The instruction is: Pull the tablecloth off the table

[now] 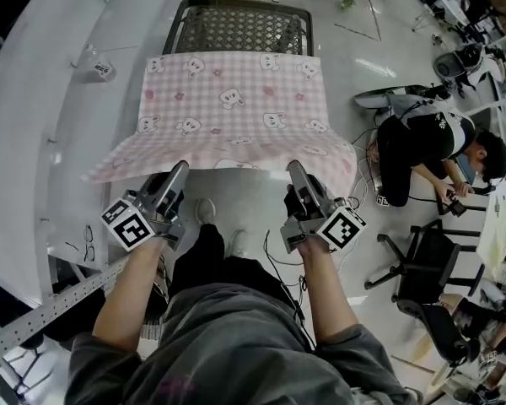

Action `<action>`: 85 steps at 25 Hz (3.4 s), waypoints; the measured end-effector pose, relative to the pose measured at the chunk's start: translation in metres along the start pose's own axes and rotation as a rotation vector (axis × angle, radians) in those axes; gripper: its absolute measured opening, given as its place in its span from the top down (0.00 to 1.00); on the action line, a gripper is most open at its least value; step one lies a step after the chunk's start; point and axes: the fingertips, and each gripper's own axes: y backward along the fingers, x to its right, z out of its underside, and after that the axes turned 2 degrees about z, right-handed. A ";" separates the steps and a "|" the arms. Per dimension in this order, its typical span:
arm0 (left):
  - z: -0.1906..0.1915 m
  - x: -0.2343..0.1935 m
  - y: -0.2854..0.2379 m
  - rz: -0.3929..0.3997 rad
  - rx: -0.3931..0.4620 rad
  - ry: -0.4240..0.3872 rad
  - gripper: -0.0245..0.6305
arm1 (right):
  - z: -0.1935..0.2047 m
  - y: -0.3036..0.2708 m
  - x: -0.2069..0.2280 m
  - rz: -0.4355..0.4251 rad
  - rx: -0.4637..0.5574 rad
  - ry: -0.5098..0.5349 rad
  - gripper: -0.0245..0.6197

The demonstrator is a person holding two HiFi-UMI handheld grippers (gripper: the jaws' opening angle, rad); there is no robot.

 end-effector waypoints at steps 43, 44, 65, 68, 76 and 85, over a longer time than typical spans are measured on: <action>-0.146 0.148 0.085 0.237 0.136 -0.155 0.96 | -0.042 0.038 -0.225 -0.126 0.164 0.203 0.95; -0.149 0.148 0.086 0.243 0.139 -0.153 0.96 | -0.042 0.036 -0.227 -0.126 0.168 0.203 0.95; -0.189 0.126 0.082 0.289 0.164 -0.168 0.96 | -0.045 0.000 -0.243 -0.127 0.200 0.251 0.95; -0.189 0.125 0.081 0.287 0.164 -0.167 0.96 | -0.047 -0.003 -0.243 -0.132 0.197 0.254 0.95; -0.189 0.123 0.082 0.276 0.166 -0.164 0.96 | -0.045 -0.006 -0.241 -0.130 0.181 0.245 0.95; -0.188 0.122 0.082 0.271 0.166 -0.160 0.96 | -0.044 -0.009 -0.237 -0.122 0.170 0.238 0.95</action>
